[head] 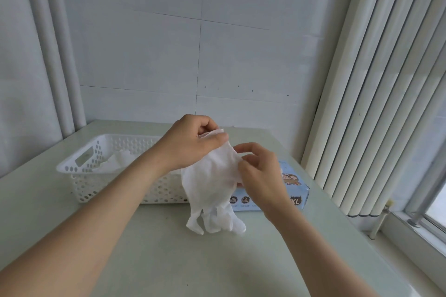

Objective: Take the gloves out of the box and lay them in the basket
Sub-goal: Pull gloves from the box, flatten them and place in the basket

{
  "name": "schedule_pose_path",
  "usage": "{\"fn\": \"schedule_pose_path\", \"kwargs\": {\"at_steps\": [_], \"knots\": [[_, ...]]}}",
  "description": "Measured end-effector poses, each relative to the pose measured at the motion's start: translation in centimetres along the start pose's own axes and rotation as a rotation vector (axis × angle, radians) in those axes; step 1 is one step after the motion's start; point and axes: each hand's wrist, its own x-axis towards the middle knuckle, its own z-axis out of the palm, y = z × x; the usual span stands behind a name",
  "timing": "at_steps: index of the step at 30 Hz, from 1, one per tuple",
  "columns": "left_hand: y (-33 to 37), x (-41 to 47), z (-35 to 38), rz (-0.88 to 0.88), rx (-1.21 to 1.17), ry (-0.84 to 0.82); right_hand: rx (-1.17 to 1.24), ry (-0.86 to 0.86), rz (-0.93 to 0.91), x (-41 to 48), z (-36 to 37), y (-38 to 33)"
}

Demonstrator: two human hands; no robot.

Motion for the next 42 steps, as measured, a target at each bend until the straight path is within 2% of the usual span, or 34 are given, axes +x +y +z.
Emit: {"fn": "schedule_pose_path", "kwargs": {"at_steps": [4,7,10,12,17,22,26,29,37,42], "knots": [[0.2,-0.1,0.0,-0.048,0.012,-0.025,0.075,-0.033,0.045,0.0,-0.2,-0.2],[0.3,0.0,0.0,-0.032,-0.003,0.020,0.106,-0.130,0.046,-0.3,-0.3,-0.4],[0.3,0.2,-0.5,-0.037,-0.016,0.092,0.035,-0.178,0.022,-0.1,-0.3,0.1],[0.0,0.4,-1.2,-0.071,-0.032,0.133,0.035,-0.175,0.020,0.0,-0.2,0.4],[-0.8,0.8,-2.6,-0.131,-0.085,0.200,0.282,-0.146,0.110,0.2,0.1,0.5],[-1.5,1.1,-3.3,-0.065,0.000,0.229,0.330,-0.062,0.173,0.0,1.3,0.0],[-2.3,1.0,-4.3,-0.037,0.078,0.244,0.218,0.105,0.127,0.9,2.5,-1.2],[-3.1,1.0,-5.4,-0.073,0.061,0.225,0.171,0.154,0.114,2.1,3.6,-2.2],[-6.0,0.6,-8.7,-0.282,0.058,0.209,-0.031,0.067,0.125,7.2,7.8,-3.7],[-9.3,0.4,-10.6,-0.451,0.253,0.232,-0.218,-0.078,0.152,10.1,11.1,-4.3]]}}
